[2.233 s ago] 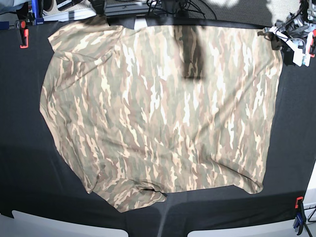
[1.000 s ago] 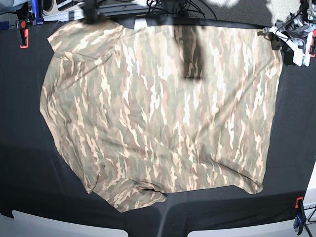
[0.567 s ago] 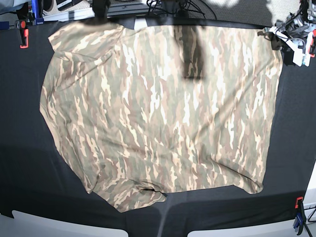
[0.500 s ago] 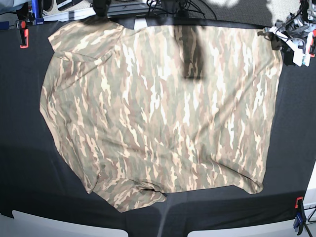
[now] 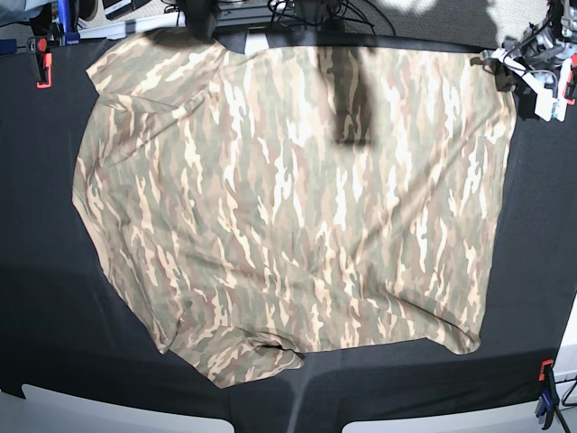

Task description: Layout the t-shirt on the table in an organized manner, then fold the t-shirt properly

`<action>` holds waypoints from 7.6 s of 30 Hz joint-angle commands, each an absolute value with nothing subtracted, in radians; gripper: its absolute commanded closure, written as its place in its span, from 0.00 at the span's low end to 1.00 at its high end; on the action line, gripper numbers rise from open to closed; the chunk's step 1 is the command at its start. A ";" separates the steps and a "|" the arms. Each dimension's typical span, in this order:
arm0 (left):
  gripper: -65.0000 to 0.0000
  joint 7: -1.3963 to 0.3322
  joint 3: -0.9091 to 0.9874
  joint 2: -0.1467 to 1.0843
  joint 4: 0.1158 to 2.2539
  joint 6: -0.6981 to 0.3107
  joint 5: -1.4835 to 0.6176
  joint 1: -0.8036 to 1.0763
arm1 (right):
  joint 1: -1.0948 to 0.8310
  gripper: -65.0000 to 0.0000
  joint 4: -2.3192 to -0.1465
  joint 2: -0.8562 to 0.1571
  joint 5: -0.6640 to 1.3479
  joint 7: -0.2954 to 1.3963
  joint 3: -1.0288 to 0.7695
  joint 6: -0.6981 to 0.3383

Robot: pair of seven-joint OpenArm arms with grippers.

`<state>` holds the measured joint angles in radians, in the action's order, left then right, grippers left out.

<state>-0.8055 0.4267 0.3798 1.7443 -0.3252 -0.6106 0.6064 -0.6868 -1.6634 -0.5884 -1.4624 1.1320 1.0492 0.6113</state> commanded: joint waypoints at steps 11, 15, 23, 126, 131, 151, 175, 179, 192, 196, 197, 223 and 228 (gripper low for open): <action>1.00 -0.793 0.433 0.394 1.756 -0.330 -0.623 0.609 | -0.699 0.37 -1.676 -0.593 -1.455 1.134 1.054 0.622; 1.00 -0.793 0.433 0.394 1.756 -0.330 -0.623 0.609 | -0.698 0.37 -1.676 -0.593 -1.467 1.135 1.054 0.621; 1.00 -0.793 0.433 0.394 1.756 -0.330 -0.622 0.609 | -0.704 0.37 -1.676 -0.593 -1.484 1.338 1.054 0.626; 1.00 -0.793 0.433 0.394 1.756 -0.330 -0.622 0.609 | -0.579 0.37 -1.676 -0.739 -1.240 1.176 1.203 0.688; 1.00 -0.793 0.433 0.394 1.756 -0.330 -0.622 0.609 | -0.579 0.37 -1.676 -0.739 -1.367 1.186 1.203 0.689; 1.00 -0.793 0.433 0.394 1.756 -0.330 -0.622 0.609 | -0.585 0.37 -1.676 -0.739 -1.484 1.317 1.204 0.691; 1.00 -0.793 0.433 0.394 1.756 -0.330 -0.622 0.610 | -0.546 0.39 -1.676 -0.723 -1.301 1.268 1.204 0.606; 1.00 -0.793 0.433 0.394 1.756 -0.330 -0.622 0.609 | -0.546 0.64 -1.676 -0.723 -1.302 1.268 1.204 0.605; 1.00 -0.792 0.433 0.394 1.756 -0.330 -0.622 0.609 | -0.546 1.00 -1.676 -0.723 -1.411 1.276 1.205 0.575; 1.00 -0.792 0.433 0.394 1.757 -0.330 -0.622 0.609 | -0.546 1.00 -1.676 -0.723 -1.414 1.273 1.205 0.556; 1.00 -0.793 0.433 0.394 1.757 -0.330 -0.622 0.609 | -0.546 1.00 -1.676 -0.723 -1.415 1.271 1.205 0.553; 1.00 -0.864 0.433 0.397 1.948 -0.329 -0.619 0.609 | -0.477 1.00 -1.680 -0.693 -1.345 1.180 1.204 0.534; 1.00 -0.837 0.433 0.397 1.963 -0.329 -0.595 0.609 | -0.425 1.00 -1.680 -0.643 -1.245 1.123 1.204 0.514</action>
<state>-0.8608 0.4267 0.3824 1.9495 -0.3256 -0.5892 0.6064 -0.4229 -1.6642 -0.6357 -1.2175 1.1248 1.2026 0.5079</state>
